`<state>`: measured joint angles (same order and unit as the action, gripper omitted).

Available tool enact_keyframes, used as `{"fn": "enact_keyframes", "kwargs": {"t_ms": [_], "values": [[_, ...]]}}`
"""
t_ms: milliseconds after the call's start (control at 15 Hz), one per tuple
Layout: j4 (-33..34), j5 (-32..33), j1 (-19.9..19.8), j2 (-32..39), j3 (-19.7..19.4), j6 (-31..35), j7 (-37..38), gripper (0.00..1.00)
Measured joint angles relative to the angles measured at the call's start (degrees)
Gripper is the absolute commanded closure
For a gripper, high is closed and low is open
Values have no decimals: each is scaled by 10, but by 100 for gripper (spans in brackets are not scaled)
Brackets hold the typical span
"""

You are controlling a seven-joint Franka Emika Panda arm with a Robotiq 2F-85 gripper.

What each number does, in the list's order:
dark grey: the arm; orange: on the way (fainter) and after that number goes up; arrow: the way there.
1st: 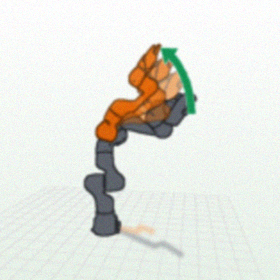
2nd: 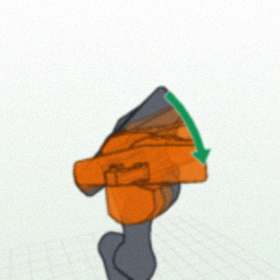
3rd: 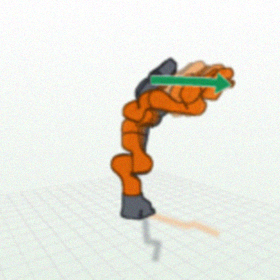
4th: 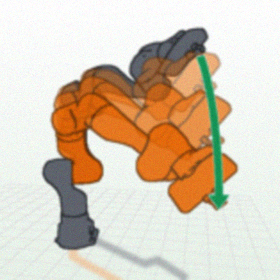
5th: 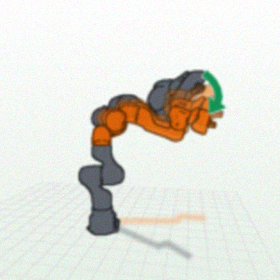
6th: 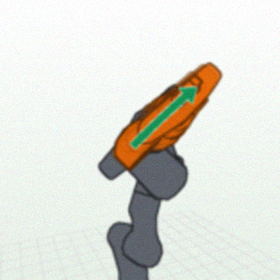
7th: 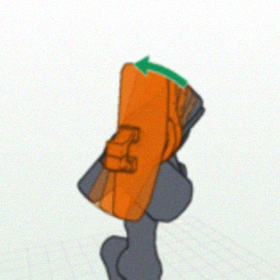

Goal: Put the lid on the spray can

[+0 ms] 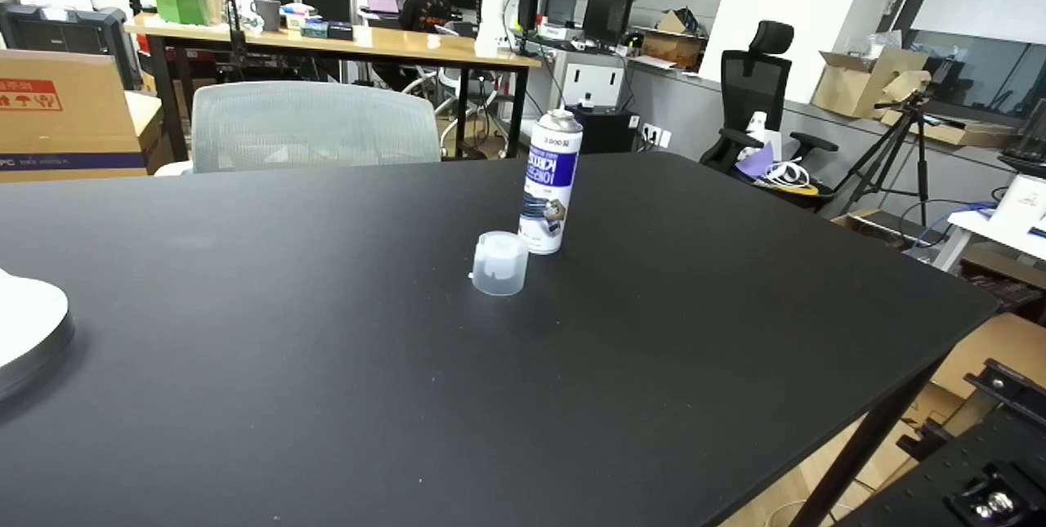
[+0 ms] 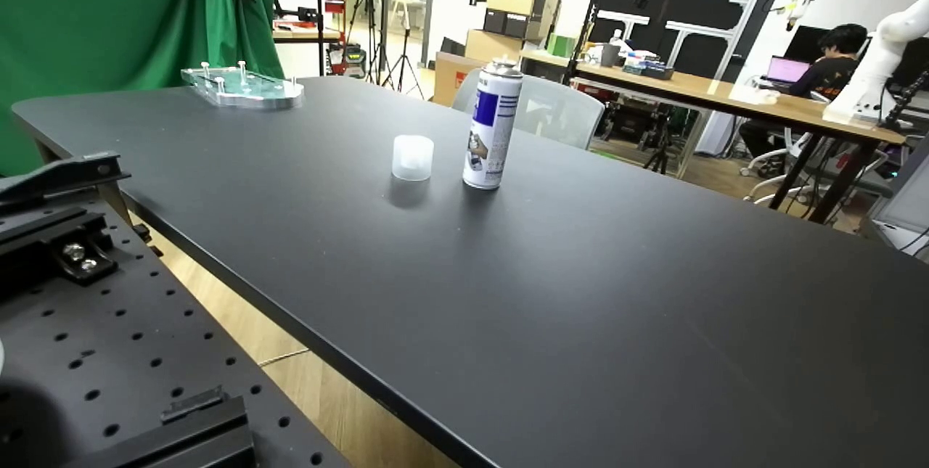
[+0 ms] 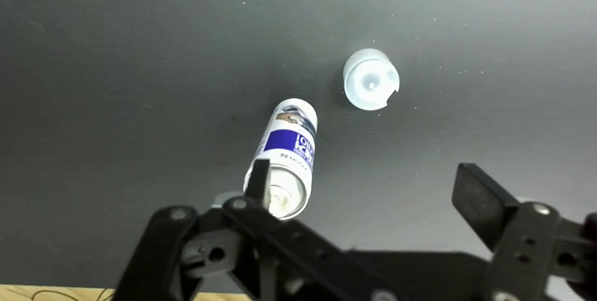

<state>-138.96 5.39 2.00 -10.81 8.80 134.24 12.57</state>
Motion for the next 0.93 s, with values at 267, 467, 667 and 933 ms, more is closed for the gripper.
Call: {"fn": "enact_keyframes", "kwargs": {"t_ms": [267, 467, 667, 933], "values": [[0, 2, 3, 69, 0, 51, 35, 0], [0, 8, 6, 118, -1, 88, 48, 0], [2, 13, 15, 160, -6, 115, 52, 0], [5, 11, 30, 198, -15, 140, 53, 0]]}}
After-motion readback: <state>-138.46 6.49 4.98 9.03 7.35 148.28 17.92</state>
